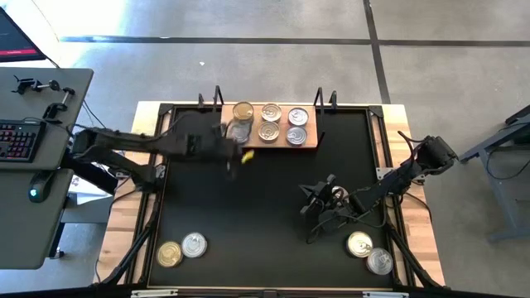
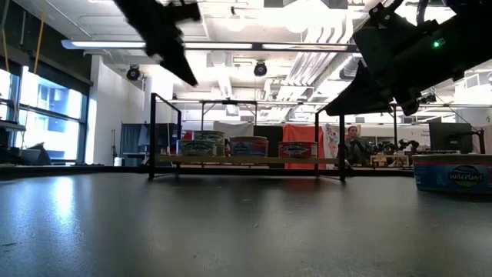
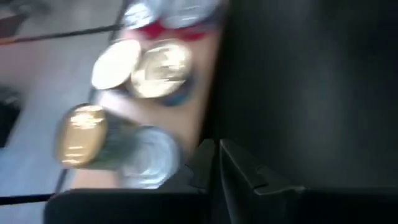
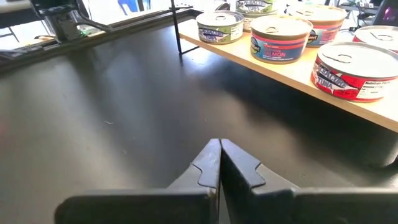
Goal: Stack canned seafood by type on shelf
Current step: Stack the blue-pink tuna can on top of other blue-pink tuna can on the shelf
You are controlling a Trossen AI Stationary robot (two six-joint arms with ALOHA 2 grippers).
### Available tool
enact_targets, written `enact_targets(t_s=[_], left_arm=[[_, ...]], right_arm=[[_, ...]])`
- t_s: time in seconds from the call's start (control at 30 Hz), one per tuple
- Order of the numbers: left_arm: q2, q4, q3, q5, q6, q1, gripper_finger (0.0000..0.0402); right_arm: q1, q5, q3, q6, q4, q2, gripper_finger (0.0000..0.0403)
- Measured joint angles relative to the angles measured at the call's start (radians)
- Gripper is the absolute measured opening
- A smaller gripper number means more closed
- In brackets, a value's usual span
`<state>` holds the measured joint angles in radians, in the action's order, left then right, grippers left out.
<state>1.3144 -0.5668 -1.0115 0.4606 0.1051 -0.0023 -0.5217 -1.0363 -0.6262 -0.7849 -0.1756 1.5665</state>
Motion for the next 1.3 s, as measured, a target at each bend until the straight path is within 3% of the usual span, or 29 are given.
enact_targets(t_s=[0.3, 0.57, 0.8, 0.93, 1.1, 1.3], left_arm=[[-0.041, -0.179, 0.033, -0.007, -0.361, -0.466, 0.0002], [-0.024, -0.264, 0.034, 0.06, -0.751, -0.722, 0.0001], [0.015, -0.373, 0.033, 0.213, -1.054, -0.813, 0.0001], [0.036, -0.434, 0.034, 0.222, -1.174, -0.816, 0.0009], [0.063, -0.431, 0.034, 0.246, -1.211, -0.816, 0.0046], [0.126, -0.397, 0.034, 0.366, -1.168, -0.816, 0.0086]], right_arm=[[0.0, -0.009, 0.0, 0.001, -0.003, 0.0, 0.0], [0.0, -0.007, 0.0, 0.001, -0.017, 0.0, 0.0], [0.0, -0.006, 0.0, 0.008, -0.002, 0.0, 0.0], [0.015, -0.011, 0.0, 0.019, -0.003, 0.0, 0.0], [0.043, 0.014, 0.0, 0.065, -0.009, 0.0, 0.0], [0.052, 0.05, 0.0, 0.094, -0.021, 0.0, 0.0]])
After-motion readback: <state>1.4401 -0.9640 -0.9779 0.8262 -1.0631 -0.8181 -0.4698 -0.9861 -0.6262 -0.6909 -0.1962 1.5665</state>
